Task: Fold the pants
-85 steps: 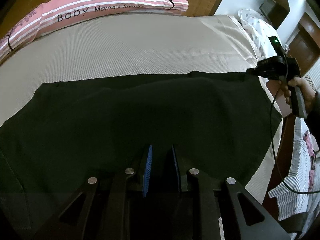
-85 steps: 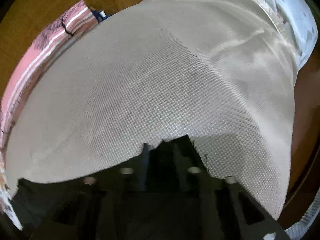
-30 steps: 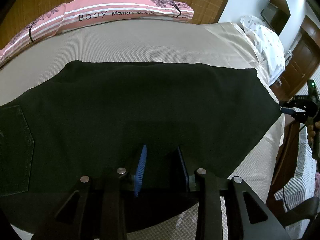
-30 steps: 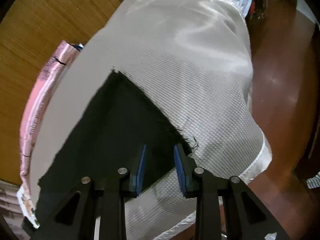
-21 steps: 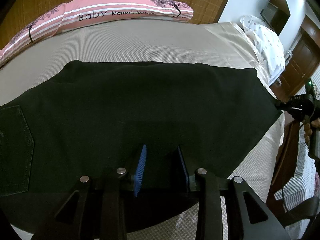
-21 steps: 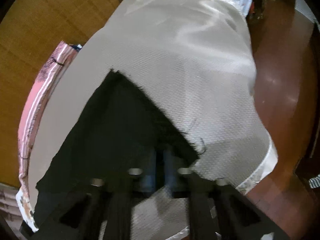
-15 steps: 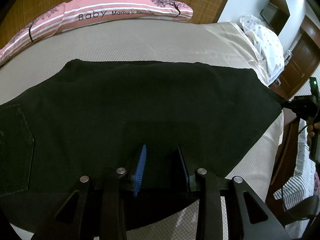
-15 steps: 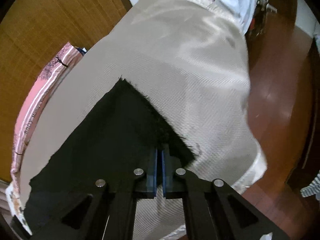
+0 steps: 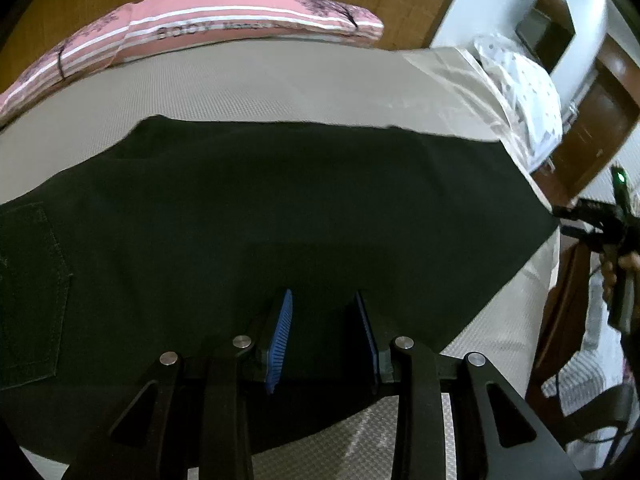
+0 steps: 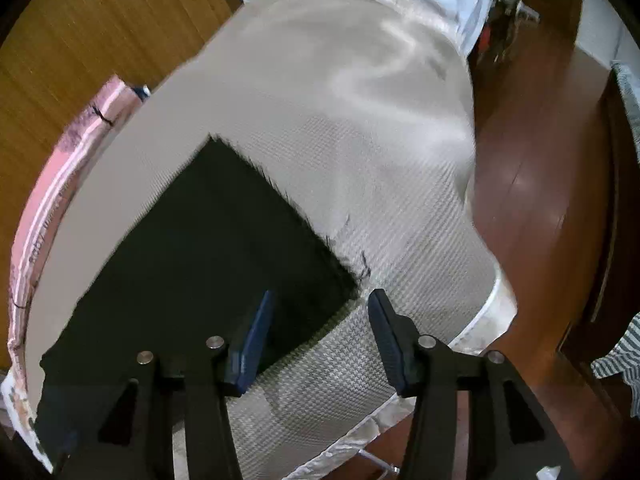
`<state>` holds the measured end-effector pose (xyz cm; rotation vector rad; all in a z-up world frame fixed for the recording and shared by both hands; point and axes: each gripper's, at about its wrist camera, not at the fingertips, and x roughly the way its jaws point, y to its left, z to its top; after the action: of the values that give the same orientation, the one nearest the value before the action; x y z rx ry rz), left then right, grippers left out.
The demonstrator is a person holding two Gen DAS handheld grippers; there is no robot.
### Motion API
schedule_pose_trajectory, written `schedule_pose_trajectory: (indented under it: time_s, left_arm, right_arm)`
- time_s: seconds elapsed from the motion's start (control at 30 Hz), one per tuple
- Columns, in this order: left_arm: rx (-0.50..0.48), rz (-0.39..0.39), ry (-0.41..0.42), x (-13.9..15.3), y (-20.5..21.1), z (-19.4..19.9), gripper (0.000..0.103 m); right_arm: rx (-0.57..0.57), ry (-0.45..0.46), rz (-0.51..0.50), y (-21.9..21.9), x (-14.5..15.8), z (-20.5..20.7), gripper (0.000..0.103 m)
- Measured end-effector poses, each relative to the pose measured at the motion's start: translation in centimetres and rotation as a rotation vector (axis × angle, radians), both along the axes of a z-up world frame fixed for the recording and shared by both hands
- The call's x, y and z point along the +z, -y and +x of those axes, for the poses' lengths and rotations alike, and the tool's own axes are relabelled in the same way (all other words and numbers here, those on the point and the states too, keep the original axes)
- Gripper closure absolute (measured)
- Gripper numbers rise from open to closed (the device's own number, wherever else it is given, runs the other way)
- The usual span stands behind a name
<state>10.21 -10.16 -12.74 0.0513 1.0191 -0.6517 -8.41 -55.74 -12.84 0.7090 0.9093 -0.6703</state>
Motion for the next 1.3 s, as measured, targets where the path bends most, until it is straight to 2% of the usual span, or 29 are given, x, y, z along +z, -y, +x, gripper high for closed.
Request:
schedule_pose_trajectory:
  time_s: [0.1, 0.17, 0.23, 0.47, 0.57, 0.63, 0.67, 0.73, 0.87, 1.03, 1.07, 1.1, 1.17, 1.3]
  left_arm:
    - [0.058, -0.037, 0.015, 0.9, -1.8, 0.7, 0.069]
    - [0.114, -0.065, 0.040, 1.6, -3.4, 1.5, 0.068]
    - [0.158, -0.059, 0.058, 1.8, -4.6, 2.6, 0.066]
    - [0.252, 0.004, 0.092, 1.3, -7.7, 6.1, 0.066]
    - [0.315, 0.020, 0.078, 0.2, -9.8, 7.3, 0.066]
    - [0.341, -0.039, 0.020, -0.7, -11.6, 8.1, 0.071]
    - [0.348, -0.083, 0.003, -1.0, -12.4, 8.2, 0.073]
    - [0.341, -0.119, -0.014, -1.1, -13.0, 8.2, 0.074]
    - [0.314, -0.126, -0.015, -1.1, -13.3, 8.0, 0.074]
    - [0.286, -0.134, -0.010, -1.0, -13.8, 7.6, 0.074]
    - [0.281, -0.126, -0.004, -1.0, -13.7, 7.6, 0.074]
    - [0.277, -0.112, 0.006, -0.9, -13.7, 7.4, 0.074]
    - [0.265, -0.084, 0.028, -0.8, -13.4, 7.2, 0.074]
    - [0.251, -0.061, 0.061, -1.1, -13.3, 6.9, 0.073]
  right_arm:
    - [0.041, 0.013, -0.080, -1.5, 2.2, 0.6, 0.055]
    - [0.140, 0.033, -0.107, -3.2, 3.6, 2.4, 0.055]
    - [0.255, 0.057, -0.119, -5.7, 4.7, 5.0, 0.055]
    - [0.657, 0.114, -0.006, -16.6, 4.7, 15.7, 0.055]
    - [0.775, 0.116, 0.032, -21.5, 4.1, 20.0, 0.055]
    - [0.856, 0.103, 0.044, -24.9, 3.7, 22.7, 0.055]
    - [0.889, 0.103, 0.051, -26.1, 3.6, 23.6, 0.055]
    - [0.957, 0.094, 0.065, -29.1, 3.3, 25.7, 0.055]
    - [1.103, 0.061, 0.100, -34.4, 2.6, 29.7, 0.055]
    - [1.197, 0.010, 0.149, -38.1, 0.6, 33.0, 0.055]
    - [1.210, -0.003, 0.160, -38.7, 0.1, 33.7, 0.059]
    - [1.219, -0.014, 0.166, -39.1, -0.3, 34.0, 0.072]
    - [1.243, -0.011, 0.193, -39.5, -0.7, 34.4, 0.091]
    - [1.226, 0.024, 0.150, -39.7, -0.4, 34.5, 0.096]
